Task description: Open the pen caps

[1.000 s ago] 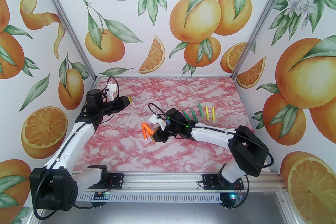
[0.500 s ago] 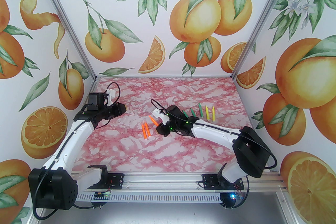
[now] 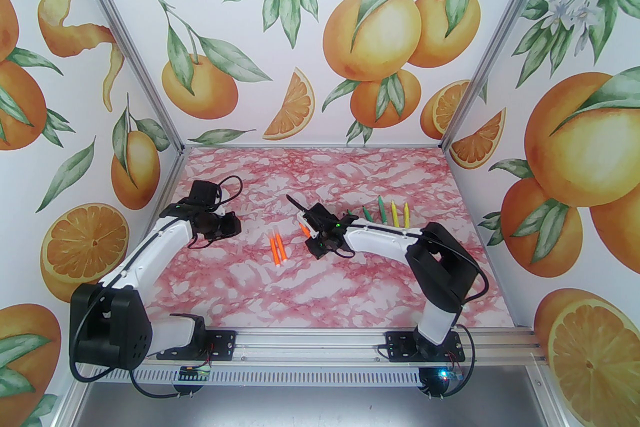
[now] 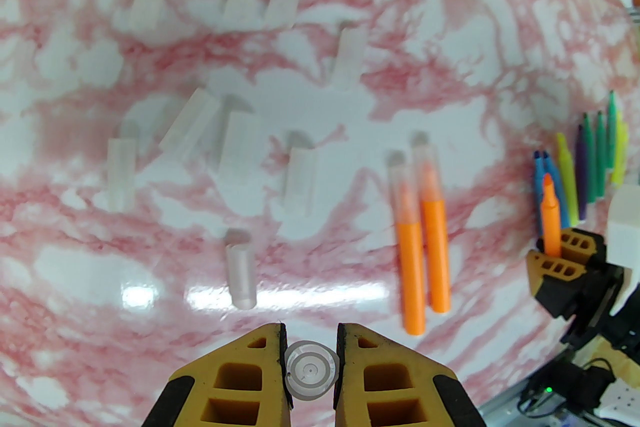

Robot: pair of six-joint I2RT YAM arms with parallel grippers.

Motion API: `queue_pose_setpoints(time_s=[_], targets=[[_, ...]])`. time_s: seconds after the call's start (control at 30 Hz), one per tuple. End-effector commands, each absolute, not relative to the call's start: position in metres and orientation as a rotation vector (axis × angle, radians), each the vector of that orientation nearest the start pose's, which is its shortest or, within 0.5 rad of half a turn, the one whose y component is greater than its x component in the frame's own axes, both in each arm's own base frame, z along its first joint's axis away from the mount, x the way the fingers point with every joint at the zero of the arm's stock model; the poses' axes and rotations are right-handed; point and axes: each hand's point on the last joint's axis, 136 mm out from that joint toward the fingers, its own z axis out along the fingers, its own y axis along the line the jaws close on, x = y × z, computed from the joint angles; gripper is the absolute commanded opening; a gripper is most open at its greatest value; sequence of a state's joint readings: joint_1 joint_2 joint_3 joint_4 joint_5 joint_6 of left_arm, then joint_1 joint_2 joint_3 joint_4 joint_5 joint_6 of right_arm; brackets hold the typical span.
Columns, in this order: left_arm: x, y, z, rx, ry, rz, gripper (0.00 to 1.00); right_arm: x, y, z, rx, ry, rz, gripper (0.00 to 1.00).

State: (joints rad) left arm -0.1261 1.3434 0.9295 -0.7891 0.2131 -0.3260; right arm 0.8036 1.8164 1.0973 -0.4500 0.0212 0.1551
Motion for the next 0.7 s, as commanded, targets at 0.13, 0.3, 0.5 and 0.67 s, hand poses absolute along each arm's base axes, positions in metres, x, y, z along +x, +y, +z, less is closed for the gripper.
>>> queue_pose_setpoints(time_s=[0.13,0.3,0.5,0.67], targets=[[0.281,-0.065,0.084,-0.17,2.892,-0.233,0.0,0.288,0.285,0.022,-0.837,2.651,0.178,0.02],[0.278,-0.07,0.072,-0.155,2.924,-0.239,0.0,0.287,0.284,0.018,-0.843,2.665,0.169,0.06],[0.282,-0.072,0.065,-0.161,2.933,-0.235,0.0,0.286,0.283,0.015,-0.847,2.672,0.161,0.14],[0.281,-0.068,0.057,-0.168,2.961,-0.186,0.0,0.286,0.282,0.015,-0.851,2.674,0.157,0.19]])
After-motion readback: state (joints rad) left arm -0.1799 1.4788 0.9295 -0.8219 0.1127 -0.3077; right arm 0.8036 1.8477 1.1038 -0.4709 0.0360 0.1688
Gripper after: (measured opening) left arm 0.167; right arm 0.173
